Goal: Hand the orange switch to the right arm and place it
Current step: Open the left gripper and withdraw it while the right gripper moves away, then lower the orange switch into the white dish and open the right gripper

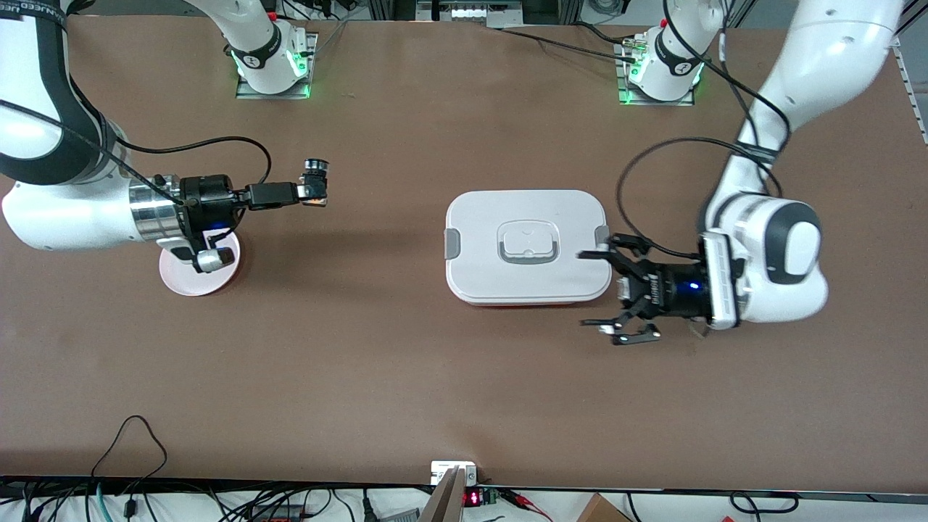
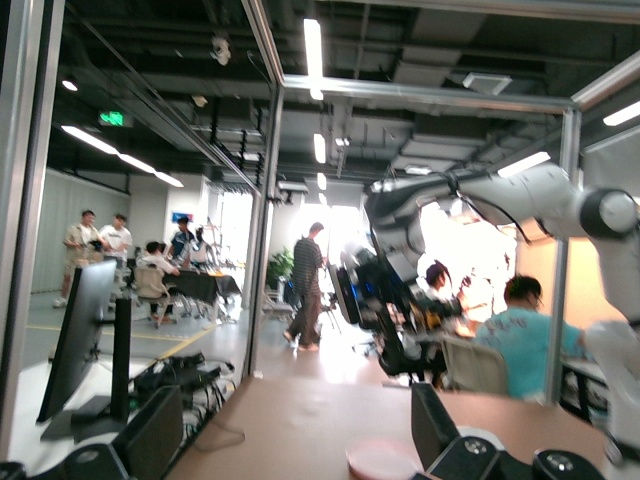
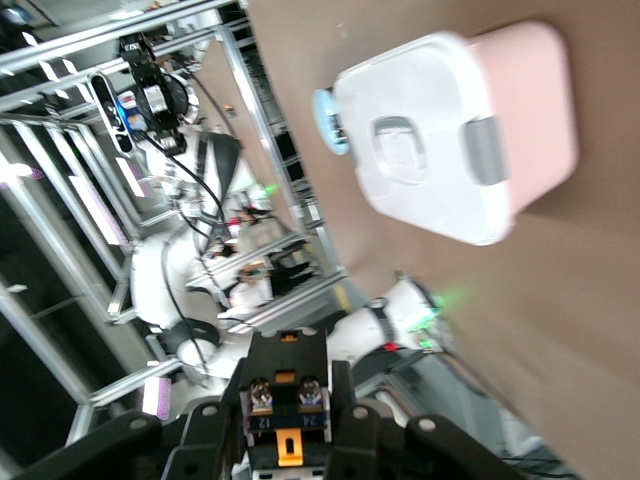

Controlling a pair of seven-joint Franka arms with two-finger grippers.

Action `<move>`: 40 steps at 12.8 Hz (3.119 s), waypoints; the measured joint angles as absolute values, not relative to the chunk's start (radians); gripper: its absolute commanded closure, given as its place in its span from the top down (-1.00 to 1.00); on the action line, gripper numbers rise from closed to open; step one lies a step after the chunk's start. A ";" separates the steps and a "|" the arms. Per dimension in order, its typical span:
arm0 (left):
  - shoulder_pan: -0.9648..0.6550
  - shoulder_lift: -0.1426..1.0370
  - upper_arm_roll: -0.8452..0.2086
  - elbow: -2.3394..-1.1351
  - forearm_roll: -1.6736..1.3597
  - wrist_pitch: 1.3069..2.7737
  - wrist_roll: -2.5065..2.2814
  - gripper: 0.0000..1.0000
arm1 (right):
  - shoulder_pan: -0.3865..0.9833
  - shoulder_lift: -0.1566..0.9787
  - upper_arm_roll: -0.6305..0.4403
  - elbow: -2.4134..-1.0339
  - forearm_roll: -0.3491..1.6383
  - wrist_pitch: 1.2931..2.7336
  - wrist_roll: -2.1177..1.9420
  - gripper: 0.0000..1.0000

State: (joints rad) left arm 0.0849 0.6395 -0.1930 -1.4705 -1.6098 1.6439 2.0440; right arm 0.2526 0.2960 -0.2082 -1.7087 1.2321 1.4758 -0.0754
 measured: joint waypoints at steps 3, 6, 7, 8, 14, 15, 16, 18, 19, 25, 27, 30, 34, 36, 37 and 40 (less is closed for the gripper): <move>0.211 0.666 -0.193 -1.415 -1.414 1.596 2.065 1.00 | 0.216 0.289 -0.209 -1.709 1.043 1.462 -0.202 -1.00; 0.327 0.672 -0.187 -1.390 -1.311 1.575 2.065 1.00 | 0.201 0.290 -0.210 -1.712 0.767 1.472 -0.402 -1.00; 0.360 0.674 -0.184 -1.373 -1.251 1.567 2.066 1.00 | 0.200 0.290 -0.210 -1.713 0.672 1.486 -0.461 -1.00; 0.389 0.676 -0.183 -1.347 -1.183 1.561 2.064 1.00 | 0.200 0.291 -0.210 -1.714 0.597 1.501 -0.508 -1.00; 0.464 0.670 -0.157 -1.200 -0.810 1.549 1.883 1.00 | 0.200 0.295 -0.209 -1.768 0.272 1.674 -0.740 -1.00; 0.466 0.659 -0.157 -1.174 -0.745 1.549 1.819 1.00 | 0.199 0.295 -0.209 -1.792 0.223 1.721 -0.776 -1.00; 0.465 0.638 -0.157 -1.154 -0.678 1.548 1.745 1.00 | 0.196 0.296 -0.210 -1.822 0.182 1.770 -0.813 -1.00; 0.457 0.576 -0.165 -1.124 -0.541 1.546 1.606 1.00 | 0.184 0.296 -0.210 -1.878 0.122 1.861 -0.918 -1.00; 0.452 0.536 -0.171 -1.115 -0.468 1.546 1.535 1.00 | 0.177 0.296 -0.210 -1.902 0.091 1.901 -0.977 -1.00; 0.350 0.324 -0.179 -1.109 -0.125 1.505 1.044 1.00 | 0.123 0.296 -0.211 -2.054 -0.039 2.161 -1.278 -1.00; 0.291 0.283 -0.181 -1.110 -0.054 1.464 0.837 1.00 | 0.112 0.296 -0.211 -2.095 -0.094 2.228 -1.289 -1.00; 0.189 0.236 -0.183 -1.110 0.005 1.373 0.482 1.00 | 0.106 0.296 -0.211 -2.147 -0.149 2.339 -1.295 -1.00; 0.127 0.189 -0.192 -1.113 0.019 1.254 0.043 1.00 | 0.108 0.302 -0.207 -2.215 -0.180 2.482 -1.301 -1.00; 0.128 0.173 -0.195 -1.129 0.019 1.235 -0.036 1.00 | 0.109 0.310 -0.206 -2.233 -0.210 2.529 -1.301 -0.99; 0.130 0.159 -0.195 -1.153 0.019 1.236 -0.052 1.00 | 0.109 0.314 -0.206 -2.238 -0.216 2.545 -1.301 -0.99; 0.138 0.071 -0.194 -1.322 0.019 1.327 -0.066 1.00 | 0.109 0.338 -0.206 -2.244 -0.218 2.570 -1.302 -0.99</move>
State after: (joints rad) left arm 0.1384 0.0708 -0.1943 -1.3222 0.0194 1.3273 -0.0664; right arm 0.1087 0.3377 -0.2056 -2.2441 -0.2185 2.5695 -1.3020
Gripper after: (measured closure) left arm 0.000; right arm 0.661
